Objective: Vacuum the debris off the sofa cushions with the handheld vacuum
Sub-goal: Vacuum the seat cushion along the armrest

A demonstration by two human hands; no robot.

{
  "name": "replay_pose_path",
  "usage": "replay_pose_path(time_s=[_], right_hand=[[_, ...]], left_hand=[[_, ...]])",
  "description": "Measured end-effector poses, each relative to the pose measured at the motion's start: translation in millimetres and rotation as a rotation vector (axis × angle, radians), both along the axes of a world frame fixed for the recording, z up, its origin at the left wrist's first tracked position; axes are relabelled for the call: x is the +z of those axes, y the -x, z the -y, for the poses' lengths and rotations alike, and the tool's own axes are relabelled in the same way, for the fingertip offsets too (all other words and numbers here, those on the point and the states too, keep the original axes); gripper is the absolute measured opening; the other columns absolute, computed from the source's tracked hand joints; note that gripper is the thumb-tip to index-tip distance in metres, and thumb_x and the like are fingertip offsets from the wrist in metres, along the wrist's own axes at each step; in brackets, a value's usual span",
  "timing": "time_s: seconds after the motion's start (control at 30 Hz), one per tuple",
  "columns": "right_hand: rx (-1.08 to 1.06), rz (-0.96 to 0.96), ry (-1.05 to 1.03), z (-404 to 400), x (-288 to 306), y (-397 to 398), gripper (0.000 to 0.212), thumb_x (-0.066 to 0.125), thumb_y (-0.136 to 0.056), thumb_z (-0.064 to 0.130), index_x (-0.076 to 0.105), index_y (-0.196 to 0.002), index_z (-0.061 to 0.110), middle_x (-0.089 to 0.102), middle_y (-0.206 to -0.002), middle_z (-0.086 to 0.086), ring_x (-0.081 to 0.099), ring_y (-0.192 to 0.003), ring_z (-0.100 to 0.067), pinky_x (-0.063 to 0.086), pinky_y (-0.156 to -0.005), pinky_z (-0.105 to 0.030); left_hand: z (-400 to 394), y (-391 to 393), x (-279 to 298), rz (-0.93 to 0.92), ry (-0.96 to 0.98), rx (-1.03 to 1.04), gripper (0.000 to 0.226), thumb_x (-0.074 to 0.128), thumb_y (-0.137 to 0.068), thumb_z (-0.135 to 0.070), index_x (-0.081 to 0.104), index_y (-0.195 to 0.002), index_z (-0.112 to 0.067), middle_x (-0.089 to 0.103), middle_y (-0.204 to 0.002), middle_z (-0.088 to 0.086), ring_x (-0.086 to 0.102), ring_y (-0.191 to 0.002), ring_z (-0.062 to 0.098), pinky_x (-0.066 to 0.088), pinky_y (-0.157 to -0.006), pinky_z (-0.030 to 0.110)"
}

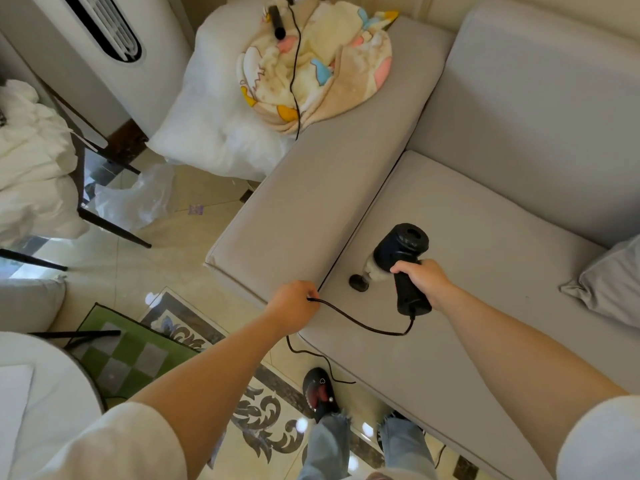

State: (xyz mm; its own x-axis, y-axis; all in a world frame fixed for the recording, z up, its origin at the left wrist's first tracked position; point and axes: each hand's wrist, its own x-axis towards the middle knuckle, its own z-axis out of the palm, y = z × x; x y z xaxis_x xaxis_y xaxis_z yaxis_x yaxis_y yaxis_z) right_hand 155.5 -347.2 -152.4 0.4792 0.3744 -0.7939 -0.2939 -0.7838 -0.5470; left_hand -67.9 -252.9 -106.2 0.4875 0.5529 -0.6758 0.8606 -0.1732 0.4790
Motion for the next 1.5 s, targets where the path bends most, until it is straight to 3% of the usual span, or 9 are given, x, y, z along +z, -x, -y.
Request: replay_pose_path(time_s=[0.13, 0.3, 0.5, 0.77, 1.03, 1.23, 1.33, 1.43, 1.5], right_hand=[[-0.052, 0.015, 0.017, 18.5, 0.9, -1.1, 0.037, 0.067, -0.075, 0.026, 0.055, -0.103, 0.006, 0.057, -0.081, -0.011, 0.058, -0.071, -0.025, 0.048, -0.061, -0.031], [-0.037, 0.035, 0.023, 48.2, 17.0, -11.4, 0.037, 0.069, -0.072, 0.025, 0.055, -0.101, 0.006, 0.059, -0.082, -0.011, 0.059, -0.071, -0.024, 0.045, -0.056, -0.029], [-0.325, -0.066, -0.129, 83.7, 51.8, -41.2, 0.042, 0.069, -0.075, 0.024, 0.055, -0.109, 0.004, 0.059, -0.093, -0.016, 0.06, -0.081, -0.03, 0.052, -0.073, -0.039], [-0.677, -0.204, -0.403, 142.2, 116.6, -100.5, 0.03, 0.067, -0.081, 0.036, 0.059, -0.096, 0.012, 0.066, -0.079, -0.011, 0.065, -0.066, -0.023, 0.054, -0.059, -0.034], [-0.689, -0.189, -0.524, 194.1, 173.0, -151.7, 0.029, 0.063, -0.084, 0.037, 0.056, -0.095, 0.011, 0.068, -0.068, -0.013, 0.068, -0.057, -0.024, 0.057, -0.053, -0.034], [-0.651, -0.297, -0.634, 221.5, 193.9, -174.7, 0.034, 0.068, -0.08, 0.031, 0.057, -0.103, 0.009, 0.069, -0.081, -0.013, 0.069, -0.06, -0.021, 0.057, -0.056, -0.032], [-0.587, -0.311, -0.73, 222.1, 205.6, -180.0, 0.043, 0.07, -0.077, 0.028, 0.057, -0.113, 0.007, 0.072, -0.084, -0.01, 0.068, -0.074, -0.02, 0.057, -0.061, -0.032], [-0.515, -0.268, -0.847, 219.5, 217.8, -182.1, 0.048, 0.066, -0.08, 0.021, 0.051, -0.123, 0.007, 0.07, -0.094, -0.008, 0.066, -0.081, -0.018, 0.056, -0.059, -0.03], [-0.486, -0.263, -0.89, 212.7, 225.0, -182.5, 0.043, 0.062, -0.085, 0.016, 0.05, -0.124, 0.007, 0.066, -0.1, -0.008, 0.064, -0.087, -0.018, 0.057, -0.067, -0.032]], left_hand=[[6.4, -5.8, 1.8, -0.007, -0.008, -0.053, 0.019, 0.046, -0.089, -0.011, 0.061, -0.099, -0.008, 0.055, -0.088, 0.004, 0.049, -0.075, 0.018, 0.036, -0.054, 0.02], [19.5, -23.7, 9.4, 0.006, 0.003, -0.119, 0.014, 0.049, -0.089, -0.013, 0.061, -0.096, -0.011, 0.05, -0.072, -0.004, 0.047, -0.064, 0.012, 0.035, -0.049, 0.017], [38.3, -56.0, 31.1, 0.028, -0.005, -0.203, 0.015, 0.046, -0.091, -0.017, 0.06, -0.093, -0.011, 0.046, -0.064, -0.007, 0.041, -0.056, 0.005, 0.033, -0.048, 0.017], [77.3, -114.5, 82.1, 0.111, -0.047, -0.286, 0.015, 0.046, -0.092, -0.017, 0.058, -0.089, -0.008, 0.048, -0.066, -0.003, 0.044, -0.058, 0.009, 0.033, -0.049, 0.016], [129.9, -184.4, 129.4, 0.17, -0.111, -0.354, 0.024, 0.047, -0.092, -0.018, 0.06, -0.109, -0.006, 0.056, -0.097, 0.007, 0.05, -0.08, 0.017, 0.038, -0.056, 0.019], [158.5, -224.4, 154.4, 0.118, -0.051, -0.458, 0.027, 0.047, -0.088, -0.007, 0.06, -0.113, -0.009, 0.048, -0.072, -0.005, 0.047, -0.058, 0.007, 0.037, -0.052, 0.015], [163.2, -238.5, 168.8, 0.059, -0.001, -0.576, 0.04, 0.047, -0.084, 0.001, 0.057, -0.12, -0.014, 0.055, -0.08, 0.0, 0.053, -0.077, 0.014, 0.044, -0.07, 0.02], [164.3, -250.6, 179.8, -0.009, 0.158, -0.725, 0.059, 0.052, -0.082, 0.003, 0.042, -0.133, -0.025, 0.058, -0.117, 0.005, 0.049, -0.106, 0.019, 0.04, -0.103, 0.034], [163.4, -259.5, 186.4, 0.02, 0.334, -0.739, 0.075, 0.063, -0.08, -0.004, 0.027, -0.14, -0.032, 0.05, -0.131, 0.001, 0.045, -0.121, 0.021, 0.035, -0.108, 0.036]])
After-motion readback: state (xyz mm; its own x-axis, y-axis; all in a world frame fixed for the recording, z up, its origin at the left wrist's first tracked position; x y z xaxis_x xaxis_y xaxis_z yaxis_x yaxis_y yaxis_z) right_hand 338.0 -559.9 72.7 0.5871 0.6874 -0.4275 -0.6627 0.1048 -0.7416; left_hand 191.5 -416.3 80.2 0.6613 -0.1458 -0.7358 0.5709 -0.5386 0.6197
